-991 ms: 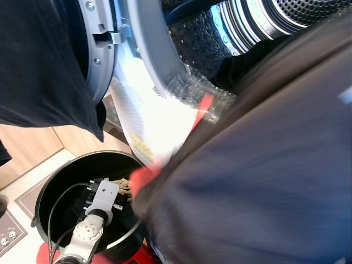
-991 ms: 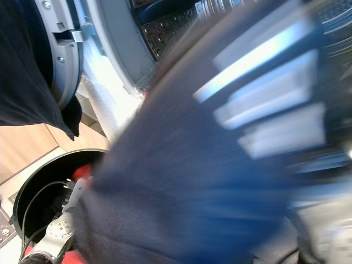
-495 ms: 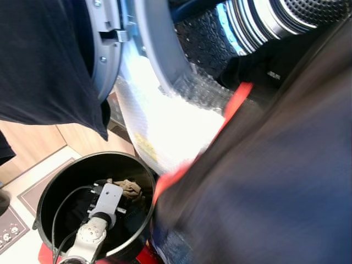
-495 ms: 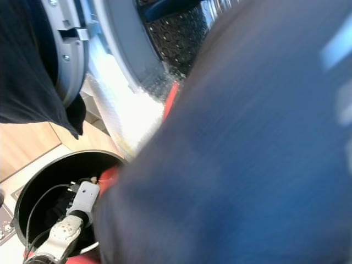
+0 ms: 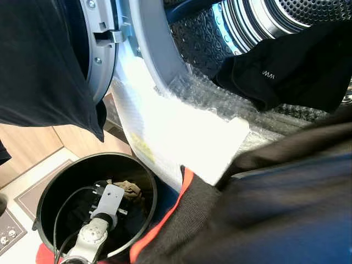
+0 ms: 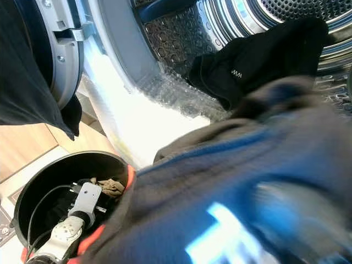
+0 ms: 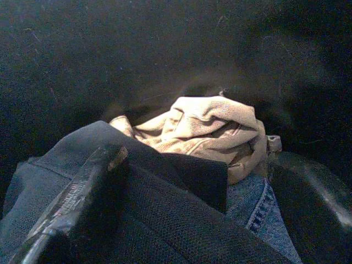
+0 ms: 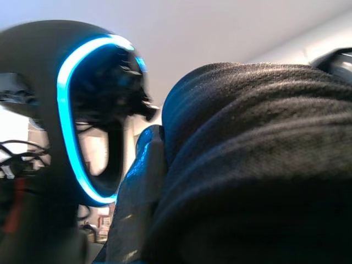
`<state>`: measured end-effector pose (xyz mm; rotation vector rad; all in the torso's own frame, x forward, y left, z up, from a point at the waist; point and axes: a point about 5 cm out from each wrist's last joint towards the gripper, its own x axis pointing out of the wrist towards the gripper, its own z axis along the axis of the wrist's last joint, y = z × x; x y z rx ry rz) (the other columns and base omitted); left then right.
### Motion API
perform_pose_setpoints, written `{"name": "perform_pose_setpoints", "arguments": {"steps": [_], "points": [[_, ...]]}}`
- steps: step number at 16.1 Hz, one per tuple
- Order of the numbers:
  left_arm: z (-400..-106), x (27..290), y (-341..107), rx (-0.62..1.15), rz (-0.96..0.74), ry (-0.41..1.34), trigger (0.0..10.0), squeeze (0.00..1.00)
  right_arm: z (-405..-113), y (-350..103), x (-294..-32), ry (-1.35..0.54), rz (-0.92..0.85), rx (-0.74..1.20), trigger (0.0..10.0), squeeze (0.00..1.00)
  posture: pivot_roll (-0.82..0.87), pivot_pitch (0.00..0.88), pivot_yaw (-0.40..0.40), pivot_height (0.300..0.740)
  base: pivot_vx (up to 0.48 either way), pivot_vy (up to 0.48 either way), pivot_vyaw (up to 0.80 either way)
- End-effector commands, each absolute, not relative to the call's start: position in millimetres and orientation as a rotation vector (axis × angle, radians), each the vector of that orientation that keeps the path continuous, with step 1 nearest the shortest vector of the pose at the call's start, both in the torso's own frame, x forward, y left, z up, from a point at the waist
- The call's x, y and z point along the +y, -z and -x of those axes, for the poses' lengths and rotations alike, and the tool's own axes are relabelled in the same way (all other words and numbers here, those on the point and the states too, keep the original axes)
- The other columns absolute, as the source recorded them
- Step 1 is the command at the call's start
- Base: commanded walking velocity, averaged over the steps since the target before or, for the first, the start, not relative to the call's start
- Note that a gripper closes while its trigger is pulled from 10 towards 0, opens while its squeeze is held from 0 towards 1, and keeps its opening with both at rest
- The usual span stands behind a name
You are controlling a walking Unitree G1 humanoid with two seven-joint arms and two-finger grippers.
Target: Clothes washing
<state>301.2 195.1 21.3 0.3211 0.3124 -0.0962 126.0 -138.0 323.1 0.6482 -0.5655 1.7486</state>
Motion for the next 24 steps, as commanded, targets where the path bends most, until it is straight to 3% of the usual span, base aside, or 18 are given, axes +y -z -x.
{"name": "perform_pose_setpoints", "arguments": {"steps": [1, 3, 5, 6, 11, 14, 18, 24], "points": [[-291, 193, -8, 0.375, -0.334, 0.125, 10.0, 0.0, -113, -327, -136, -1.804, -0.623, -0.584, 0.0, 0.0, -0.06, 0.108, 0.002, 0.74, 0.0, 0.0, 0.0], [-292, 189, -8, 0.375, -0.333, 0.136, 10.0, 0.0, -112, -334, -137, -1.785, -0.684, -0.615, 0.0, 0.0, -0.07, 0.107, 0.001, 0.74, 0.0, 0.0, 0.0], [-293, 188, -8, 0.375, -0.331, 0.135, 10.0, 0.0, -132, -346, -154, -1.581, -0.813, -0.735, 0.0, 0.0, -0.07, 0.104, 0.001, 0.74, 0.0, 0.0, 0.0], [-294, 186, -8, 0.375, -0.329, 0.134, 10.0, 0.0, -158, -349, -154, -1.393, -0.847, -0.727, 0.0, 0.0, -0.07, 0.101, 0.0, 0.74, 0.0, 0.0, 0.0], [-297, 187, -11, 0.363, -0.32, 0.117, 10.0, 0.0, -163, -365, -133, -1.35, -0.915, -0.725, 0.0, 0.0, -0.05, 0.098, -0.01, 0.74, 0.0, 0.0, 0.0], [-295, 189, -9, 0.372, -0.318, 0.114, 10.0, 0.0, -163, -382, -119, -1.27, -0.742, -0.757, 0.0, 0.0, -0.05, 0.106, -0.013, 0.74, 0.0, 0.0, 0.0], [-295, 188, -9, 0.371, -0.312, 0.117, 10.0, 0.0, -172, -360, -110, -1.124, -0.495, -0.677, 0.0, 0.0, -0.05, 0.108, -0.013, 0.74, 0.0, 0.0, 0.0], [-294, 184, -8, 0.371, -0.296, 0.111, 10.0, 0.0, -195, -364, -98, -1.134, -0.572, -0.694, 0.0, 0.0, -0.03, 0.109, -0.021, 0.74, 0.0, 0.0, 0.0]]}}
